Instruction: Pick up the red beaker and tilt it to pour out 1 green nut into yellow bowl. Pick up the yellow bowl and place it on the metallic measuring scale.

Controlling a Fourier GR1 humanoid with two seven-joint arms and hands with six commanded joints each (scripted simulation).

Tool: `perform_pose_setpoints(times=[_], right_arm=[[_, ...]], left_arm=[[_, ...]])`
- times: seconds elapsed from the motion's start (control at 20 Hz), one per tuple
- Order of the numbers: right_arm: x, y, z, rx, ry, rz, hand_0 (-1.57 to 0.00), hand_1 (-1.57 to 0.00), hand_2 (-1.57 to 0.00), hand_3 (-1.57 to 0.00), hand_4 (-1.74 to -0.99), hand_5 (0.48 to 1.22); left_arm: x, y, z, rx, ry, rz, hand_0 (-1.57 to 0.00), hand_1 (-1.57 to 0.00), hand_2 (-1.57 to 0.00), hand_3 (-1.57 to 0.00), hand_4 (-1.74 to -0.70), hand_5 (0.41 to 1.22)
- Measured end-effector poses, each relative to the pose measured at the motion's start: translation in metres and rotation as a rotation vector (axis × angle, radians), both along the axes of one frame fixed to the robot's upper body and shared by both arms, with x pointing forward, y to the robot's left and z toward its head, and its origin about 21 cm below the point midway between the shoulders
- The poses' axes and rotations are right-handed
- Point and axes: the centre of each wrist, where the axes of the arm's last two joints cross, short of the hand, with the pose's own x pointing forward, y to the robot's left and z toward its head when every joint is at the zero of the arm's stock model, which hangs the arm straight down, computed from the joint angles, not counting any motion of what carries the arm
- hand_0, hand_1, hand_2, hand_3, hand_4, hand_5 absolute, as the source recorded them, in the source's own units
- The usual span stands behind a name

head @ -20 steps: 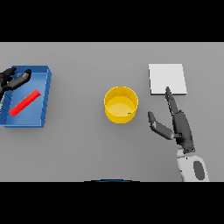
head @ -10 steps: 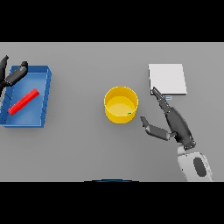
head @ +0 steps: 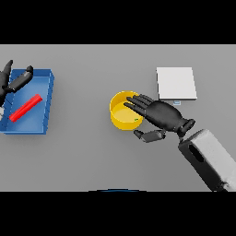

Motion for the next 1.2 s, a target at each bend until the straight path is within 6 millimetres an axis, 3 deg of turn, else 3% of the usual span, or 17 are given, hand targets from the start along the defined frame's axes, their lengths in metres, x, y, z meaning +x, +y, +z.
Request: perform_pose_setpoints(times=[0.3,0.6,0.95,1.1,1.2], right_arm=[[0.025,0.018,0.0,-0.224,0.015,0.146,0.0,0.0,0.0,0.0,-1.223,0.705],[0.037,0.036,-0.018,-0.369,0.047,0.187,0.0,0.0,0.0,0.0,-1.25,0.708],[0.05,0.051,-0.016,-0.471,0.088,0.205,0.0,0.0,0.0,0.0,-1.297,0.753],[0.051,0.052,-0.012,-0.459,0.114,0.175,0.0,-0.02,-0.02,-0.04,-1.336,0.81],[0.051,0.056,-0.018,-0.464,0.134,0.161,-0.29,-0.24,-0.18,-0.17,-1.387,0.873]], left_arm=[[-0.003,0.002,0.002,-0.023,-0.003,-0.001,0.0,0.0,0.0,0.0,-0.72,0.687],[-0.006,0.011,0.005,-0.034,-0.011,0.016,0.0,0.0,0.0,0.0,-0.72,0.688],[-0.005,0.007,0.005,-0.034,-0.015,0.003,0.0,0.0,0.0,0.0,-0.72,0.688],[-0.007,0.013,0.005,-0.036,-0.015,0.009,0.0,0.0,0.0,0.0,-0.71,0.686],[-0.009,0.013,0.004,-0.035,-0.02,-0.003,0.0,0.0,0.0,0.0,-0.71,0.691]])
